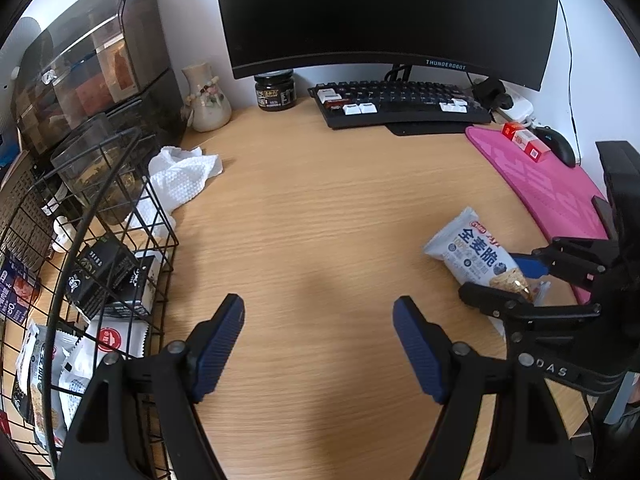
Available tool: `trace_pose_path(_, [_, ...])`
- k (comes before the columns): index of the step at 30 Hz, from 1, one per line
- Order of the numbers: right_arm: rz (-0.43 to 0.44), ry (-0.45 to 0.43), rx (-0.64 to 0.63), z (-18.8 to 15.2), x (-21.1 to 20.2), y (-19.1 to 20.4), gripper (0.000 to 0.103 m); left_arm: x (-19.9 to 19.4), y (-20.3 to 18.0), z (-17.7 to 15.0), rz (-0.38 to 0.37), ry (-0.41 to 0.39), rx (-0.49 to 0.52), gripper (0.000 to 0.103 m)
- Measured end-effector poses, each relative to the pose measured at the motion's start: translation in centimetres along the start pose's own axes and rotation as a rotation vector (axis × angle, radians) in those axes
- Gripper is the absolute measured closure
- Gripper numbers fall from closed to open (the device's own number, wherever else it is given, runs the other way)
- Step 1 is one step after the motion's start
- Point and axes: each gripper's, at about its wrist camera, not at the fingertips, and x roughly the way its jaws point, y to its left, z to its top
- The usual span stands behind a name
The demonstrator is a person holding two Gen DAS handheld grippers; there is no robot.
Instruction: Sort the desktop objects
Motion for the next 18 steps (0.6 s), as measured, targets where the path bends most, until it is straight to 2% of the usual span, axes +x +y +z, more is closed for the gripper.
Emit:
trace_pose_path(5, [-0.008,-0.038,-0.007,0.9,-1.7,0.3,0.065,-1.8,0.4,0.4,0.003,-0.046,-0.011,0.024])
trace_pose_path(12, [-0.007,-0.098,-0.046,2.8,-4.3,2.3,0.065,-6.2,1.8,0.9,0.017,-0.146,-0.049,0.024])
trace_pose_path(18, [0.018,-0.161,-0.103,4.5,-6.8,5.6,0.065,-9.9,3.7,0.6,0.078,-0.224,-0.086,0.024])
